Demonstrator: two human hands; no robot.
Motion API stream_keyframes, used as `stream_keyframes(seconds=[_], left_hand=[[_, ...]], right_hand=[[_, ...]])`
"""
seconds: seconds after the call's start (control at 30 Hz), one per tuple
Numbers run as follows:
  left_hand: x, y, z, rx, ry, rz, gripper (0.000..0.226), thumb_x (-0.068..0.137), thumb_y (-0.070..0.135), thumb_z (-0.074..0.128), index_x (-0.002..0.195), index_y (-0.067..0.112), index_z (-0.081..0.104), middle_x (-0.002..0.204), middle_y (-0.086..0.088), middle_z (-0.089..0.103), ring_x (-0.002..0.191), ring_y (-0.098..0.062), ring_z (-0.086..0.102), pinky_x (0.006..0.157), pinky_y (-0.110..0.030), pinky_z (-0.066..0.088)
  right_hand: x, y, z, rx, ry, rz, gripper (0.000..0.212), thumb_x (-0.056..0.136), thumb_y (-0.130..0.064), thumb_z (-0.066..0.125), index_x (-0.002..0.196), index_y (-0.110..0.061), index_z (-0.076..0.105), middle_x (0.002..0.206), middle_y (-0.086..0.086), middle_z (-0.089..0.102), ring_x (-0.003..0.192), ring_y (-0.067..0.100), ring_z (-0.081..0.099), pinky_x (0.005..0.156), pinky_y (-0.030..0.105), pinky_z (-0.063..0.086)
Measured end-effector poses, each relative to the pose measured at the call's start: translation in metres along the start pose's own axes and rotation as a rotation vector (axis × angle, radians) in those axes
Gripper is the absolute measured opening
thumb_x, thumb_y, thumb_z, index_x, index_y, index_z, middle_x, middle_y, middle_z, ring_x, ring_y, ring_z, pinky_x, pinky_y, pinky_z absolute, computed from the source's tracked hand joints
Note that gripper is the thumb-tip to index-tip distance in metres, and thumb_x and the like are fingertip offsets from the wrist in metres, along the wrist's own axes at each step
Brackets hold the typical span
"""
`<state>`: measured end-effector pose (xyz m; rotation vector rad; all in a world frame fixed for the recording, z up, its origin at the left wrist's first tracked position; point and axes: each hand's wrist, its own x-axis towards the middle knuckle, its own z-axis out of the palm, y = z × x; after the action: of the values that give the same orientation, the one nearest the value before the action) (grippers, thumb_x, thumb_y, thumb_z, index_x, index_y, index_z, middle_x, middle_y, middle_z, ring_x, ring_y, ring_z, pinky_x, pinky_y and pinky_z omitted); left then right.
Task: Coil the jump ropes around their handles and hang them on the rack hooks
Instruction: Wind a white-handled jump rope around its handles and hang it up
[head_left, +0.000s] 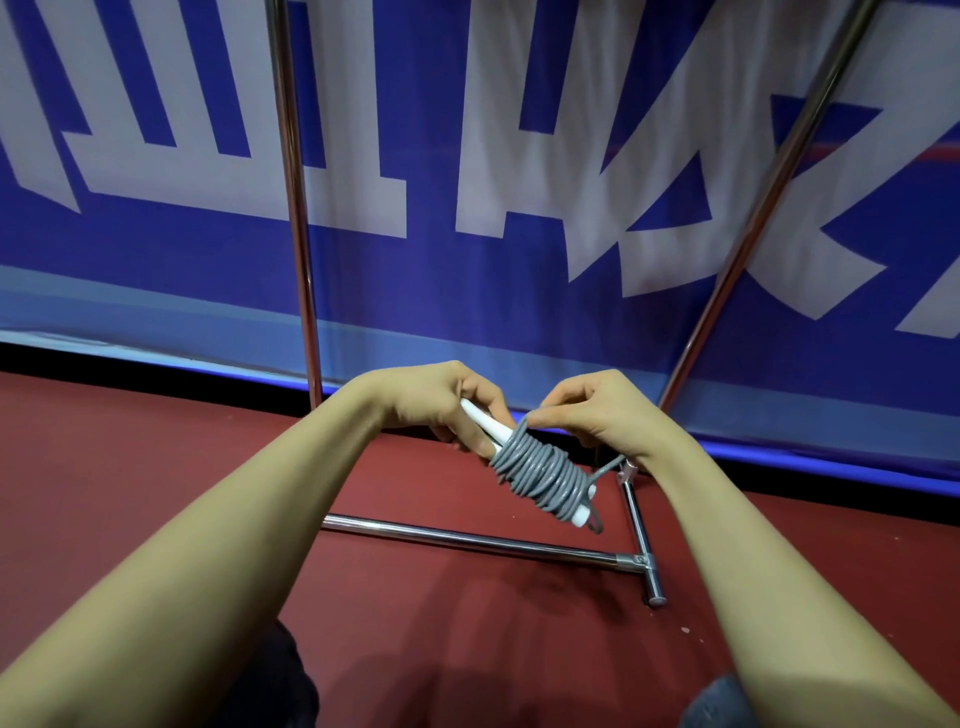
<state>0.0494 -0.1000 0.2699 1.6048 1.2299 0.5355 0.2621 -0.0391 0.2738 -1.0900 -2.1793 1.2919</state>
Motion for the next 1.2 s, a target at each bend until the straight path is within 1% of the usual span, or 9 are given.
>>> stream_keyframes(seconds=[0.13,0.23,0.27,0.37,0.47,0.73,0.9,1.03,1.2], left_hand=[[-0.001,0.0,-0.001,-0.267,-0.055,0.118,0.021,0.063,0.009,0.078,0.075,0.025,0.071,0.071,-0.001,0.066,0.057,-0.013,0.048,0.052,-0.018,0.039],[0.006,0.001,0.002,-0.522,-0.069,0.285,0.028,0.057,0.02,0.088,0.072,0.025,0.066,0.07,-0.005,0.066,0.05,-0.009,0.047,0.05,-0.016,0.038],[0.01,0.001,0.004,-0.608,-0.043,0.333,0.031,0.056,0.024,0.091,0.072,0.025,0.064,0.07,-0.007,0.066,0.048,-0.008,0.047,0.05,-0.015,0.039],[0.018,0.007,0.01,-0.757,0.139,0.405,0.034,0.061,0.017,0.089,0.075,0.018,0.058,0.073,-0.013,0.067,0.049,-0.008,0.047,0.05,-0.013,0.041],[0.023,0.015,0.016,-0.773,0.387,0.381,0.024,0.078,0.004,0.07,0.081,0.014,0.048,0.074,-0.011,0.067,0.051,-0.008,0.049,0.051,-0.014,0.039],[0.031,0.019,0.022,-0.278,0.849,0.271,0.021,0.084,0.006,0.07,0.086,0.009,0.049,0.073,-0.007,0.069,0.054,-0.008,0.053,0.054,-0.022,0.041],[0.03,0.008,0.018,0.233,0.837,0.21,0.023,0.085,0.018,0.071,0.084,0.012,0.048,0.088,-0.004,0.069,0.075,-0.019,0.06,0.067,-0.025,0.045],[0.031,0.0,0.018,0.26,0.837,0.282,0.02,0.088,0.011,0.068,0.087,0.011,0.049,0.089,-0.006,0.068,0.069,-0.009,0.054,0.062,-0.008,0.039],[0.027,-0.011,0.007,0.287,0.821,0.289,0.013,0.087,0.006,0.069,0.094,0.001,0.06,0.09,-0.005,0.07,0.084,-0.016,0.066,0.072,-0.016,0.048]], right_hand=[[0.002,-0.001,0.001,0.089,0.005,-0.086,0.008,0.082,-0.011,0.071,0.075,-0.012,0.074,0.063,-0.005,0.067,0.059,0.005,0.058,0.058,0.014,0.045],[0.011,0.003,0.001,0.365,0.11,0.05,0.042,0.096,0.006,0.043,0.063,-0.013,0.064,0.047,-0.004,0.061,0.047,0.005,0.059,0.047,0.012,0.045],[0.011,0.002,0.002,0.389,0.141,0.061,0.039,0.097,0.006,0.041,0.066,-0.012,0.057,0.049,-0.003,0.059,0.045,0.007,0.055,0.045,0.014,0.044],[0.014,-0.001,0.01,0.438,0.171,-0.128,0.011,0.091,-0.003,0.058,0.082,0.004,0.059,0.067,0.011,0.049,0.051,0.011,0.04,0.052,0.023,0.035],[0.014,-0.001,0.015,0.49,0.087,-0.149,0.017,0.097,0.002,0.046,0.092,0.0,0.062,0.065,0.006,0.048,0.05,0.007,0.04,0.053,0.019,0.039],[0.012,0.003,0.017,0.405,-0.121,-0.08,0.022,0.095,-0.003,0.052,0.074,-0.002,0.056,0.063,0.007,0.06,0.063,0.018,0.062,0.078,0.035,0.053],[0.013,0.002,0.02,0.336,-0.183,-0.07,0.021,0.093,-0.001,0.055,0.072,-0.002,0.058,0.063,0.002,0.06,0.06,0.014,0.06,0.07,0.025,0.051],[0.012,0.002,0.021,0.395,-0.193,-0.031,0.006,0.09,-0.002,0.058,0.088,0.004,0.06,0.064,0.001,0.061,0.061,0.015,0.058,0.061,0.021,0.047],[0.009,-0.002,0.018,0.343,-0.2,-0.013,0.006,0.09,-0.001,0.057,0.091,-0.003,0.063,0.062,0.001,0.059,0.057,0.009,0.054,0.055,0.014,0.043]])
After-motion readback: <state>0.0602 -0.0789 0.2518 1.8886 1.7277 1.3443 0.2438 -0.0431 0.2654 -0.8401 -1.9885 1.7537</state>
